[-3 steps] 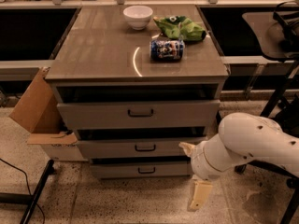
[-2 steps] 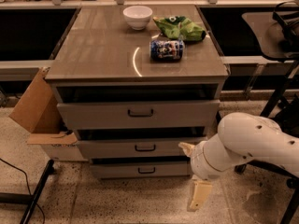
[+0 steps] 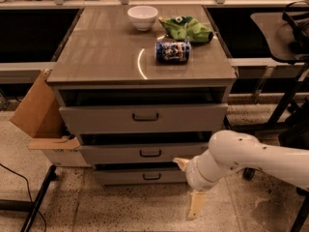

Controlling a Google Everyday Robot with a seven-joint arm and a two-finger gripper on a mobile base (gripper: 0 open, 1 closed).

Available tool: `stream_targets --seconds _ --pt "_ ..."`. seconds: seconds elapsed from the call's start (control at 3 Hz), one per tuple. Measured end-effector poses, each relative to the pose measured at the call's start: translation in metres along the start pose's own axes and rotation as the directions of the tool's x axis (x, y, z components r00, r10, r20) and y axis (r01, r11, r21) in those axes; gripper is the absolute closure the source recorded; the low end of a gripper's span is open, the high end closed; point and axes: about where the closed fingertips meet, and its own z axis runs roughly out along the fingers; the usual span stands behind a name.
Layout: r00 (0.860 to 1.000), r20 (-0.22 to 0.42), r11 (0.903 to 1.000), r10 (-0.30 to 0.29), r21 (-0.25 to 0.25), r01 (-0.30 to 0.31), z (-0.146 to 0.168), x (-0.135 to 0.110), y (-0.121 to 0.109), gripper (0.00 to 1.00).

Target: Open bottom drawer

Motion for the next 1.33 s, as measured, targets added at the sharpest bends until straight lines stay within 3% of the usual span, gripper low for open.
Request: stream_targets --seconds 0.33,0.67,1.0,1.33 --pt "0.997 0.055 0.9975 -0.049 -0.047 0.052 0.053 0.012 -0.003 0.00" --pt "0.991 0.119 0.9930 -0.054 -0.098 0.066 0.106 0.017 0.002 0.00" --pt "0.991 0.119 0.9930 -0.054 -0.098 0.066 0.106 0.017 0.002 0.00" --pt "0.988 0.141 0.9923 -0.067 -0.094 0.081 0.131 0.020 -0.005 0.00"
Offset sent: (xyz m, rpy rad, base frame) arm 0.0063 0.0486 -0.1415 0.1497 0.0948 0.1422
